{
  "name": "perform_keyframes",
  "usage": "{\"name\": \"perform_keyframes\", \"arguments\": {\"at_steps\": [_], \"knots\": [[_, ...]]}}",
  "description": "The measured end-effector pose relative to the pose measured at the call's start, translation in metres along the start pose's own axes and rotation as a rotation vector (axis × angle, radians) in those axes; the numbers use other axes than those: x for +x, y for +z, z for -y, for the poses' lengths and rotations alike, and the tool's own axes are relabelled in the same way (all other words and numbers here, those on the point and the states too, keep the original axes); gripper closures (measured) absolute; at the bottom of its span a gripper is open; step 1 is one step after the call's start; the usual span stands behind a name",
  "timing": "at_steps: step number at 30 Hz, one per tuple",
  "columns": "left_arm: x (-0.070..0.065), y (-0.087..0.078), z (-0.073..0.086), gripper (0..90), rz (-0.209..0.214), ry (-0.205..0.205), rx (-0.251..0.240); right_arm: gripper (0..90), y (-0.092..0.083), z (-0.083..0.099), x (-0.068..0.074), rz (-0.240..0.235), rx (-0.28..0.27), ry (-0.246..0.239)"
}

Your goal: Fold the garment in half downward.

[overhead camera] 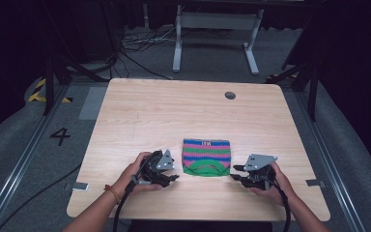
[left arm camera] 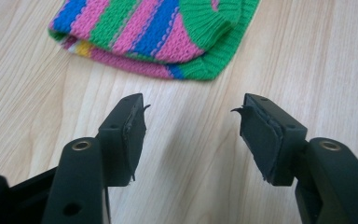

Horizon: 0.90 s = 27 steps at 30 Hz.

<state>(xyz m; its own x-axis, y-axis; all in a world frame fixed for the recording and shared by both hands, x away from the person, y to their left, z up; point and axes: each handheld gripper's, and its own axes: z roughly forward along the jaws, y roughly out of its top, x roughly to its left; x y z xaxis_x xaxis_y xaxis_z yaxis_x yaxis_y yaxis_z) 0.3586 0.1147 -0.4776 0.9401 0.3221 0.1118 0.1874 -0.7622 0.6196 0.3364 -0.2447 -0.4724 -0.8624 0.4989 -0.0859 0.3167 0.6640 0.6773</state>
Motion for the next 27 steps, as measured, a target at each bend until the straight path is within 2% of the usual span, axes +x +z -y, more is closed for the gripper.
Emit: {"name": "perform_keyframes", "arguments": {"at_steps": [5,10,13,19,23,27], "knots": [[0.003,-0.009,0.01,38.3,-0.024,-0.016,0.01,59.5,-0.008,0.005,-0.003,0.018,0.009,-0.002],[0.005,-0.017,0.019,37.3,-0.04,-0.031,0.021,54.8,-0.016,0.013,-0.005,0.039,0.015,0.018],[0.006,-0.024,0.026,36.6,-0.058,-0.05,0.027,50.8,-0.024,0.023,-0.007,0.063,0.005,0.034],[0.006,-0.035,0.039,33.9,-0.09,-0.082,0.03,45.9,-0.034,0.034,-0.009,0.08,-0.005,0.053],[0.007,-0.043,0.052,32.0,-0.094,-0.119,0.023,43.1,-0.042,0.043,-0.012,0.1,-0.004,0.072],[0.009,-0.049,0.06,31.3,-0.097,-0.137,0.022,41.7,-0.048,0.05,-0.014,0.119,-0.001,0.088]]}}
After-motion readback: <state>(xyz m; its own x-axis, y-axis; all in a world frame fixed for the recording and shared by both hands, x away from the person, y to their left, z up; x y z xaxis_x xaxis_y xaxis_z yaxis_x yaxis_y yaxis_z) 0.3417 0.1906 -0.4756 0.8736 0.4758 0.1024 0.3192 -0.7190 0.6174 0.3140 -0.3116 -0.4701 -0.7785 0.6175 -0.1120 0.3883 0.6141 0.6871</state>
